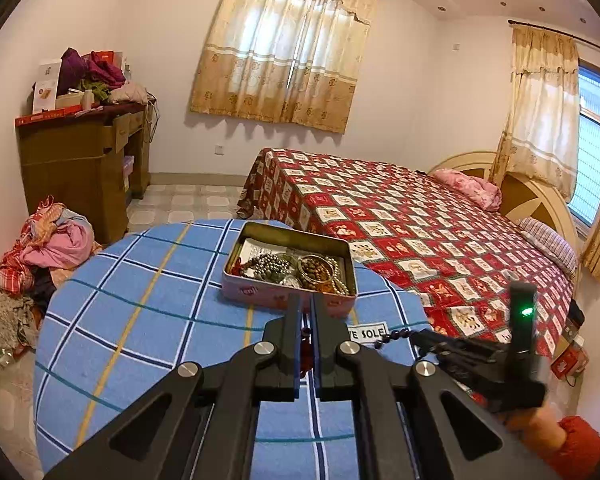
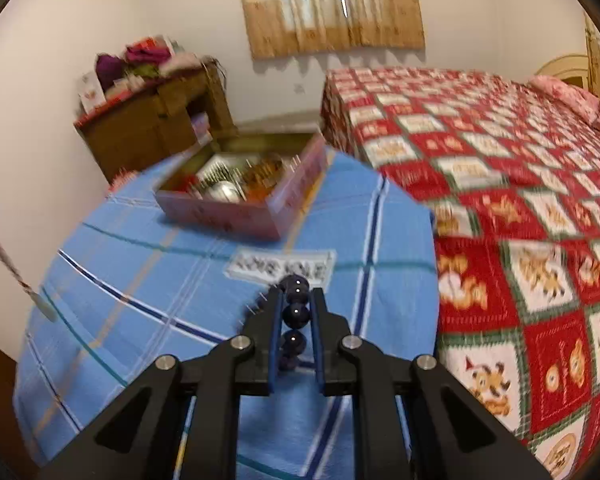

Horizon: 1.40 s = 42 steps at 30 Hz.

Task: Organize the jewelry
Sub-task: 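Carry the dark bead bracelet over the tin and open both tools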

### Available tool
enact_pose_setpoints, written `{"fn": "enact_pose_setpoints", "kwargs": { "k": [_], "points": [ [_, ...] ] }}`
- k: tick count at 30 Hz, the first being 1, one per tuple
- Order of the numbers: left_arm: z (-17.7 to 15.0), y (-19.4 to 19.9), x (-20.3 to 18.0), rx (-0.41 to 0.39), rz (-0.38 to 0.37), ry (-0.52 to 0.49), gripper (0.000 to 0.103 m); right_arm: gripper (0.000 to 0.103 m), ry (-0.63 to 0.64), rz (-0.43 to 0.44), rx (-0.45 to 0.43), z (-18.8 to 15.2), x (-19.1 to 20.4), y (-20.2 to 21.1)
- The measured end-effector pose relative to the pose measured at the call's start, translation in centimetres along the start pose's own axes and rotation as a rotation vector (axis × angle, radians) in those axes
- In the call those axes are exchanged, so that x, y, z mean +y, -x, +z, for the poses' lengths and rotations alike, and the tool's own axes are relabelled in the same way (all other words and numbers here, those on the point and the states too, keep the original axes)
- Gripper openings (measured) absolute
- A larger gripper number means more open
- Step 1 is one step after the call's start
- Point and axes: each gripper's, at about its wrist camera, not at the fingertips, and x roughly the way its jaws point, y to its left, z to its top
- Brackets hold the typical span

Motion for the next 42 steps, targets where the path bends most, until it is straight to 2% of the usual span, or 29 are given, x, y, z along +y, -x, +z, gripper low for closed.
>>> {"fn": "enact_pose_setpoints", "kwargs": {
  "k": [5, 11, 17, 20, 25, 29, 34, 39, 42],
  "points": [
    [1.4, -0.5, 0.3, -0.014, -0.007, -0.003, 0.003, 0.016, -0.014, 0.073, -0.050, 2.8, 0.7, 1.2],
    [4.1, -2.7, 0.2, -0.030, -0.010, -0.034, 0.003, 0.016, -0.036, 0.152, -0.095, 6.4, 0.8, 0.7],
    [7.2, -6.7, 0.0, -0.033, -0.022, -0.071, 0.003, 0.016, -0.043, 0.219, -0.144, 11.4, 1.7, -2.5],
    [8.5, -9.1, 0.0, -0.041, -0.015, -0.102, 0.003, 0.016, -0.066, 0.240, -0.142, 12.7, 1.6, -5.2],
    [9.2, -13.7, 0.9, -0.019, -0.011, -0.097, 0.003, 0.016, -0.143, 0.270, -0.095, 13.0, -0.1, -11.1],
    [8.5, -17.9, 1.4, 0.030, 0.027, -0.121, 0.003, 0.016, -0.185, 0.240, -0.053, 12.3, -2.0, -14.3],
    [6.9, -21.3, 2.4, 0.097, 0.071, -0.132, 0.003, 0.016, -0.201, 0.209, -0.032, 11.7, -3.5, -15.4],
    [6.1, -23.1, 2.9, 0.138, 0.104, -0.136, 0.003, 0.016, -0.176, 0.187, -0.025, 11.2, -3.2, -15.8],
    [5.4, -23.5, 2.9, 0.152, 0.167, -0.180, 0.003, 0.023, -0.163, 0.163, -0.039, 11.3, -2.7, -15.5]
  ]
}}
